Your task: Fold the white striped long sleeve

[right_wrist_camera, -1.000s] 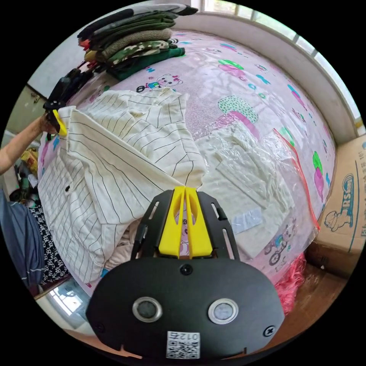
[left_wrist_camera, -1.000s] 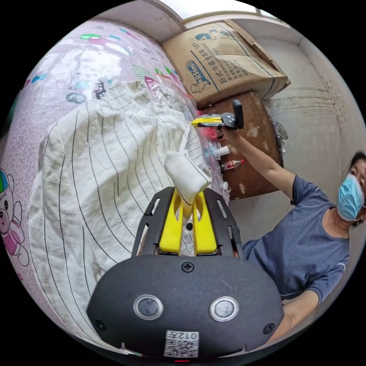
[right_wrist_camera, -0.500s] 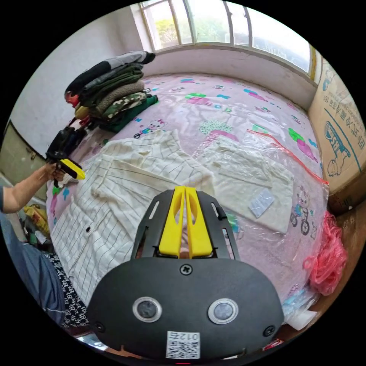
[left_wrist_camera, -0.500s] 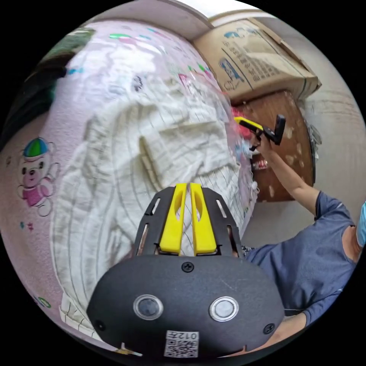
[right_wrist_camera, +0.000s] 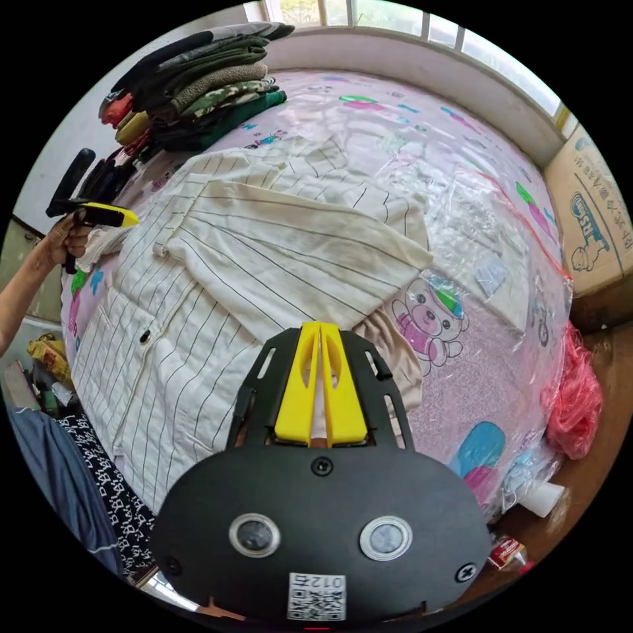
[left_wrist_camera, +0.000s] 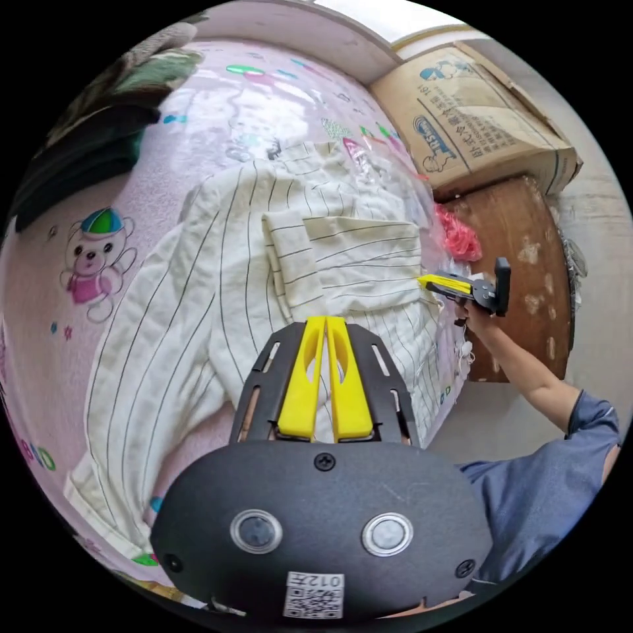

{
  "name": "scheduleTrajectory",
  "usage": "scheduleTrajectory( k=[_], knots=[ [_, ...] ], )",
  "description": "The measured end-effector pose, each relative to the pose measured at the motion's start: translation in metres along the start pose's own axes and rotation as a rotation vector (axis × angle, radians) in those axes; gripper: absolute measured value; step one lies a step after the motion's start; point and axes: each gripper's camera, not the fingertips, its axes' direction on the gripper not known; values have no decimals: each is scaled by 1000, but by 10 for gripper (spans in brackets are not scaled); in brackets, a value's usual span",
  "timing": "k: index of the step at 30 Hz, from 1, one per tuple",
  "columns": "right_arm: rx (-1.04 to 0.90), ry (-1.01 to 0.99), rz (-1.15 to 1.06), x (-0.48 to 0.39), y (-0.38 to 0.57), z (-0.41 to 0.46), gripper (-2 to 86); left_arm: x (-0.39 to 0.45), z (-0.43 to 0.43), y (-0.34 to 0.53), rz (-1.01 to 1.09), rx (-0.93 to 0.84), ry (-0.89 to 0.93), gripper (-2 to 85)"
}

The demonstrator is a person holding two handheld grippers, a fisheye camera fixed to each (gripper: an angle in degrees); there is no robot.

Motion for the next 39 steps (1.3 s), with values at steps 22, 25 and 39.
scheduleTrajectory(
  k=[22,25,39],
  knots=[
    [107,-399,-384,-386,-43,-40,-1,-119,-197,364,-352,530,-299,123],
    [75,-398,-356,-390,-38,-38,-1,-121,-189,373,-289,415,-349,119],
    [42,-363,-203,-396,-19,-41,0,-108,-264,315,-228,347,-141,40]
  ],
)
